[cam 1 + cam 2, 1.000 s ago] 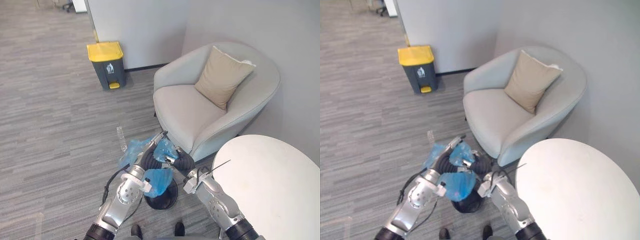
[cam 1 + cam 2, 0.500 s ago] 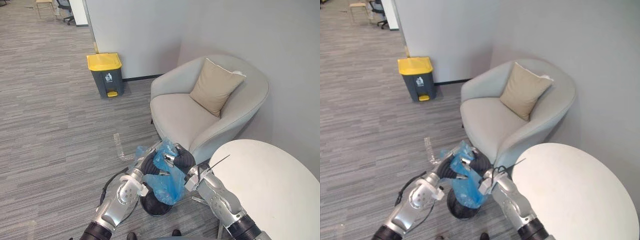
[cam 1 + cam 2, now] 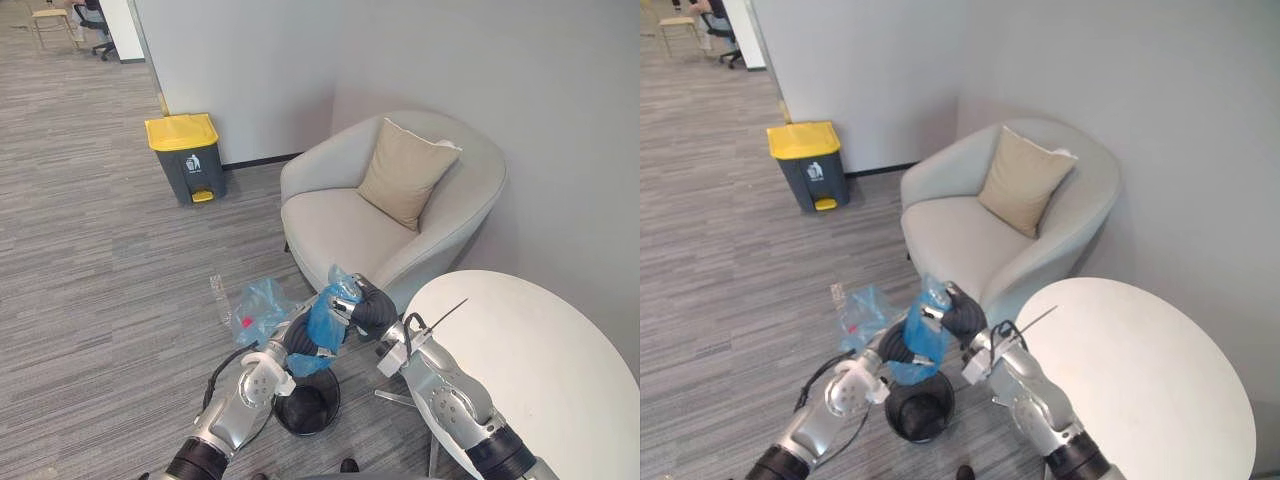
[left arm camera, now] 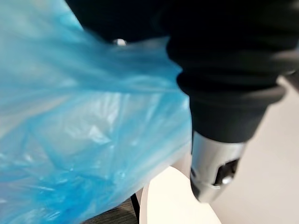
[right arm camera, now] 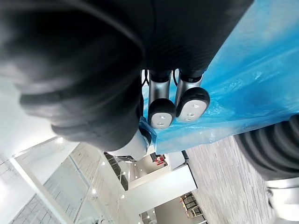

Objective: Gather rubbish on tea table into small bin, then transfer packed bag to large trash can.

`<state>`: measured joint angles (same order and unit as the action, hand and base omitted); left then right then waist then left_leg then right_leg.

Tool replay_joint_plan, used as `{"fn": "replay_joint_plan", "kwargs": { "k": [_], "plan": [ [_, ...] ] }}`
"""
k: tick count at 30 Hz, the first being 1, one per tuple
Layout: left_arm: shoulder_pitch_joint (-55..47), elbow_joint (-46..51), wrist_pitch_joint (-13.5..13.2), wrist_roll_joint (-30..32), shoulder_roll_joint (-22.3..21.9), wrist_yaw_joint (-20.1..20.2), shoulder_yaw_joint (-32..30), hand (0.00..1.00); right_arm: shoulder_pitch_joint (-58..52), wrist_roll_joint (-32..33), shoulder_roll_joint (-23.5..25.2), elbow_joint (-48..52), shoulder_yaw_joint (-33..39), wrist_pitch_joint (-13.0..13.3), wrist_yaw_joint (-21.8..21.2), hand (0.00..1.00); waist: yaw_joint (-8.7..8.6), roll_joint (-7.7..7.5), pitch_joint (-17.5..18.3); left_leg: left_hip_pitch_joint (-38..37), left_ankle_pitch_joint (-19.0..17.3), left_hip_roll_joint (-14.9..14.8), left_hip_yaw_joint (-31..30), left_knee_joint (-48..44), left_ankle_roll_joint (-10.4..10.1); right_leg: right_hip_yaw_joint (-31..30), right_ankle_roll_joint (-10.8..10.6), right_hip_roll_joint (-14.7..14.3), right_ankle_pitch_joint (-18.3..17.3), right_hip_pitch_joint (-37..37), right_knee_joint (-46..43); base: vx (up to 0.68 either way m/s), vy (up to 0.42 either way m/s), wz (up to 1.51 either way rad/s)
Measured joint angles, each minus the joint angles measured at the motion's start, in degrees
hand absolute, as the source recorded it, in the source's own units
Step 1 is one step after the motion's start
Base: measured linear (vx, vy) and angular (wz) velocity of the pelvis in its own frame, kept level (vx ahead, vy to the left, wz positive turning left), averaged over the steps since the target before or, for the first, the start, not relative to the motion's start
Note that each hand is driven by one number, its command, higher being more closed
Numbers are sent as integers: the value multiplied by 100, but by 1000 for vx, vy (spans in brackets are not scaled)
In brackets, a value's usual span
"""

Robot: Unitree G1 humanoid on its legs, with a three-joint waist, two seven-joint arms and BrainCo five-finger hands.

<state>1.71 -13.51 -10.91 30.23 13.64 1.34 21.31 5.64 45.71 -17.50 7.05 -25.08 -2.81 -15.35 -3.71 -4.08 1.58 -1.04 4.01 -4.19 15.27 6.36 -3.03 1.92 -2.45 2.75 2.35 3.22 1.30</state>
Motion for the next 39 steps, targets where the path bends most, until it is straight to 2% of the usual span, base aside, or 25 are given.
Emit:
{"fn": "replay_joint_plan", "kwargs": {
  "k": [5, 6, 11, 16, 26, 30, 31, 39],
  "plan": [
    [4, -372, 62, 245, -216, -127, 80, 0, 39, 243, 2, 302, -237, 1, 6, 100, 0, -27, 28, 0, 2, 3, 8, 0, -1, -8, -2, 4, -1, 8, -2, 0, 0, 0],
    [18, -450, 87, 338, -281, -148, 101, 100, 62, 317, 17, 313, -324, 0, 8, 100, 0, -40, 38, 0, 2, 3, 17, 0, -1, -18, -2, 3, -1, 14, -4, 19, 1, -3],
    [48, -666, 206, 560, -434, -238, 166, 100, 101, 504, 99, 314, -490, -4, 29, 100, 3, -86, 94, 0, 2, 3, 112, 0, -1, -78, 49, -1, 47, 63, -19, 20, 4, -10],
    [94, -688, 267, 506, -481, -243, 231, 100, 112, 712, 141, 331, -494, -6, 36, 100, -12, -88, 102, -1, 2, 7, 150, 0, 0, -117, 50, -2, 68, 80, -19, 7, 2, -5],
    [85, -513, 257, -541, -553, -405, 166, 100, 218, 839, 277, 393, -479, 42, 32, 100, -9, -60, 130, -60, 11, 58, 222, 1, 13, -208, -32, -42, 4, 104, -118, 2, 1, -3],
    [36, -327, 252, -712, -557, -502, -15, 100, 200, 811, 395, 392, -438, 137, 30, 100, -7, 3, 170, -93, 2, 78, 274, 3, 11, -247, -51, -30, -22, 127, -180, -4, 6, -7],
    [33, -283, 252, -786, -555, -517, -25, 100, 178, 760, 394, 392, -431, 179, 29, 0, -6, 14, 176, -91, -7, 83, 278, 4, -2, -249, -54, -24, -37, 153, -206, 0, 0, 0],
    [-112, 172, 239, -1033, -593, -653, -355, 100, -390, 48, 403, 321, 19, 285, 104, 0, 41, 37, 191, -88, -9, 94, 263, 4, -5, -232, -51, -8, -48, 161, -217, 0, 0, 0]
  ]
}}
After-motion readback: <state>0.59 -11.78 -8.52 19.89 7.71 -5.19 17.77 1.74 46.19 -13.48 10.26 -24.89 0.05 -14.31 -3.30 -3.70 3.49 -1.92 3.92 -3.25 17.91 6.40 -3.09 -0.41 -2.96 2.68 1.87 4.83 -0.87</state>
